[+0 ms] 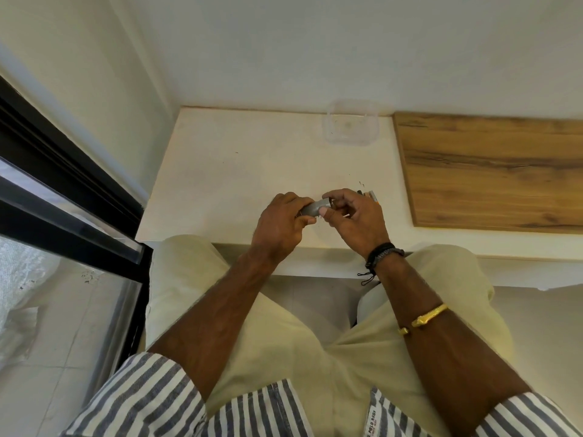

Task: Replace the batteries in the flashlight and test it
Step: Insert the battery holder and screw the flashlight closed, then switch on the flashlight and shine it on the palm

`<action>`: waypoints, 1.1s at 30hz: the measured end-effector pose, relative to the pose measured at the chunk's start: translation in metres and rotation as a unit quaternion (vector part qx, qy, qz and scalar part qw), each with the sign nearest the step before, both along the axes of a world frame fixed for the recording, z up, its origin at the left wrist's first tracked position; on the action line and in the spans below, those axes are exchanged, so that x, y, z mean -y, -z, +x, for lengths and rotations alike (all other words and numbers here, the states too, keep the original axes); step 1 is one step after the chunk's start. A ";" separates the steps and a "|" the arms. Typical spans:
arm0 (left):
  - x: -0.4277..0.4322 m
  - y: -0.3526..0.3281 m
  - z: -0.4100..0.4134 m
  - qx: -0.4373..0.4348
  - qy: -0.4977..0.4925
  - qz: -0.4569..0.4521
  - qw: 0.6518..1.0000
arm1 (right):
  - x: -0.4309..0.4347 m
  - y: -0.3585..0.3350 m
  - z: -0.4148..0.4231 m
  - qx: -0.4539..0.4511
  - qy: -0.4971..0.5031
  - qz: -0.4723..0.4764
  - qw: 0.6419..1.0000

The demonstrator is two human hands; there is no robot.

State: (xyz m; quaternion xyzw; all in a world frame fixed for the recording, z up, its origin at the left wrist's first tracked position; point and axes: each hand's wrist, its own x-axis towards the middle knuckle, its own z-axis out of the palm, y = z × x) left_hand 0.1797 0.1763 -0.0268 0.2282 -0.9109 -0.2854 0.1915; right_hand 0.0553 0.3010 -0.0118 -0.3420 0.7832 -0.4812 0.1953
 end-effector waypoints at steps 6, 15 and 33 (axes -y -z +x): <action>-0.002 -0.002 0.002 -0.063 0.003 0.023 0.998 | 0.009 0.008 0.010 0.195 0.067 -0.084 0.975; 0.006 -0.005 -0.003 -0.110 -0.113 0.530 0.833 | 0.013 0.014 0.001 0.615 0.244 -0.316 0.680; 0.014 -0.013 0.002 -0.245 -0.088 0.750 0.608 | 0.001 -0.015 -0.009 0.658 0.180 -0.455 0.573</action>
